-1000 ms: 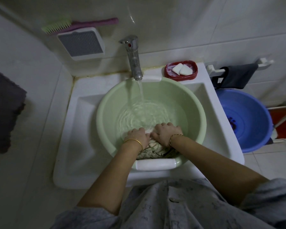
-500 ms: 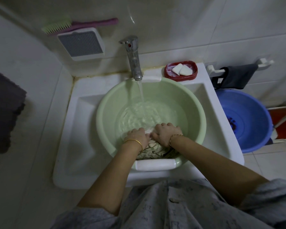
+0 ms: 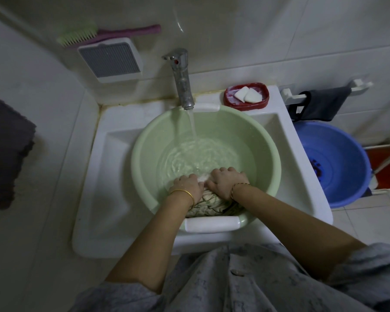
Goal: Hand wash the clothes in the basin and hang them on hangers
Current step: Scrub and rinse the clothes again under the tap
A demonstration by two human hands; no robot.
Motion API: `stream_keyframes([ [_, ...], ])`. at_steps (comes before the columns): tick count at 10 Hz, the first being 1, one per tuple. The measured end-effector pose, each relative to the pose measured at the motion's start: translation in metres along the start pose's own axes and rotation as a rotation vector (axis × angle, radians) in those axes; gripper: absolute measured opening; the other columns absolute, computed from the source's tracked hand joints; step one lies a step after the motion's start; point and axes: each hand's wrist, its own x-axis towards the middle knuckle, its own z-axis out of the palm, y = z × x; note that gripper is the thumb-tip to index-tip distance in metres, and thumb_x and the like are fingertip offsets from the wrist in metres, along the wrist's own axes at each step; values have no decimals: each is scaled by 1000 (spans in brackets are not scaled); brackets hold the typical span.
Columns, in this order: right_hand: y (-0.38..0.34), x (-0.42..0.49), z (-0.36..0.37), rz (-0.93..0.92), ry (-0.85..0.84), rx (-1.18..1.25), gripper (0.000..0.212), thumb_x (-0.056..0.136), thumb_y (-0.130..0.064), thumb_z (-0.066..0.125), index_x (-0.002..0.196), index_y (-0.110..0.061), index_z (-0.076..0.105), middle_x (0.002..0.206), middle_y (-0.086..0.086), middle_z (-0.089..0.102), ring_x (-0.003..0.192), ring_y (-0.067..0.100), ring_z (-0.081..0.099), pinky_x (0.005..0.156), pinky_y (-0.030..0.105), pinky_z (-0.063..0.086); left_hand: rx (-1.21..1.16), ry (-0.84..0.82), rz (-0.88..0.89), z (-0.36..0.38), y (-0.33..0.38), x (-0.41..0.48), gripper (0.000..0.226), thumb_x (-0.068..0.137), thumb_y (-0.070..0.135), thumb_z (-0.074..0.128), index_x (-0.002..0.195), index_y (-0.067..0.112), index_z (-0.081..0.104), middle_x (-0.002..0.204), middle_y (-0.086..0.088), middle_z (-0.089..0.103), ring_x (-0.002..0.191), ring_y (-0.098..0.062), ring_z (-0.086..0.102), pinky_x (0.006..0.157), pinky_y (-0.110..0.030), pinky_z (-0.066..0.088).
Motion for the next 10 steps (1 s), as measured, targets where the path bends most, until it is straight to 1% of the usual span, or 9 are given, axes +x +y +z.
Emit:
stream_keyframes([
  [1,0,0,0,1,6,5,50,96,-51,30,126,-15,48,134,9,49,124,28,42,96,47,34,-6,0,2,-1,0,-1,47,100,38,30,136,9,39,138,-22,42,128,-36,39,105,-41,33],
  [10,1,1,1,0,3,2,50,95,-50,30,127,-15,47,135,9,48,124,29,42,96,47,34,-3,-9,3,1,-1,2,48,100,38,29,136,8,38,137,-22,42,128,-36,39,105,-40,32],
])
